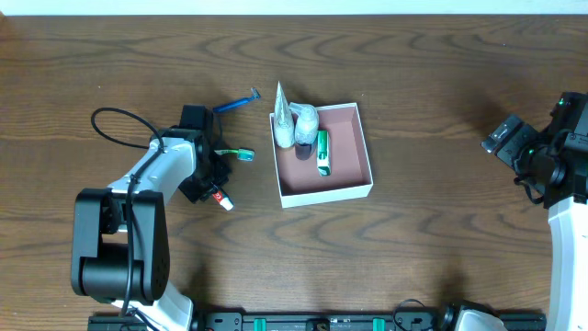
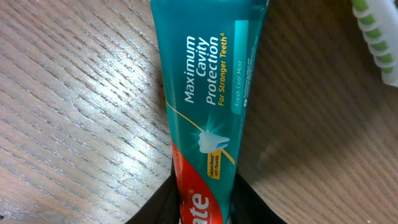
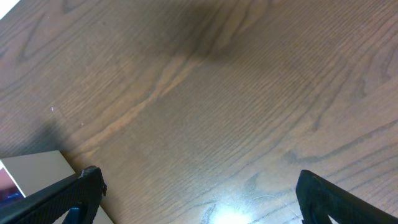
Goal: Pack container
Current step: 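Reach the left gripper to the Colgate toothpaste tube and grasp it, then lift the toothpaste tube and lower it into the box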
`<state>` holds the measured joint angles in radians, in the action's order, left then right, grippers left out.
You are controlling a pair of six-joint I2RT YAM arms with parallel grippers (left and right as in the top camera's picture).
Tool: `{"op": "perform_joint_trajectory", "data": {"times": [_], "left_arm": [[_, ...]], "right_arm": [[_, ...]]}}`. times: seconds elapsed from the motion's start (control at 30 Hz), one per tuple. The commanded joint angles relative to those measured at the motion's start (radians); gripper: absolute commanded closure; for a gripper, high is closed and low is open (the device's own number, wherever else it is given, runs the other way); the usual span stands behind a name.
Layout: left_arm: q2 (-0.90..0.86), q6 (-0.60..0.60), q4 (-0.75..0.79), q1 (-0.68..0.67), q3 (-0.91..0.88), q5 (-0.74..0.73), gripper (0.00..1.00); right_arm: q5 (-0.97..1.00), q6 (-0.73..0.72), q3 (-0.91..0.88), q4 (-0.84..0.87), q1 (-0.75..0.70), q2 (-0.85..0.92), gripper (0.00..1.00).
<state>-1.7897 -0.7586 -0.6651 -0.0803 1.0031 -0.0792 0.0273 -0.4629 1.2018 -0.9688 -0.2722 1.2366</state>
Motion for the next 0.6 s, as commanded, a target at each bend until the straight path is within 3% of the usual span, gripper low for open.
{"op": "perform_joint_trajectory", "data": {"times": [0.0, 0.13, 0.37, 0.57], "left_arm": [[-0.025, 0.029, -0.002, 0.003, 0.007, 0.012, 0.77], [-0.024, 0.110, -0.008, 0.003, 0.007, 0.013, 0.90], [0.013, 0.212, -0.034, 0.003, 0.009, 0.012, 0.91], [0.151, 0.361, -0.066, 0.003, 0.011, 0.011, 0.91]], "right_arm": [[0.014, 0.008, 0.012, -0.001, -0.006, -0.006, 0.01], [0.014, 0.008, 0.012, -0.001, -0.006, -0.006, 0.01], [0.014, 0.008, 0.012, -0.001, -0.006, -0.006, 0.01], [0.014, 0.008, 0.012, -0.001, -0.006, -0.006, 0.01]]}}
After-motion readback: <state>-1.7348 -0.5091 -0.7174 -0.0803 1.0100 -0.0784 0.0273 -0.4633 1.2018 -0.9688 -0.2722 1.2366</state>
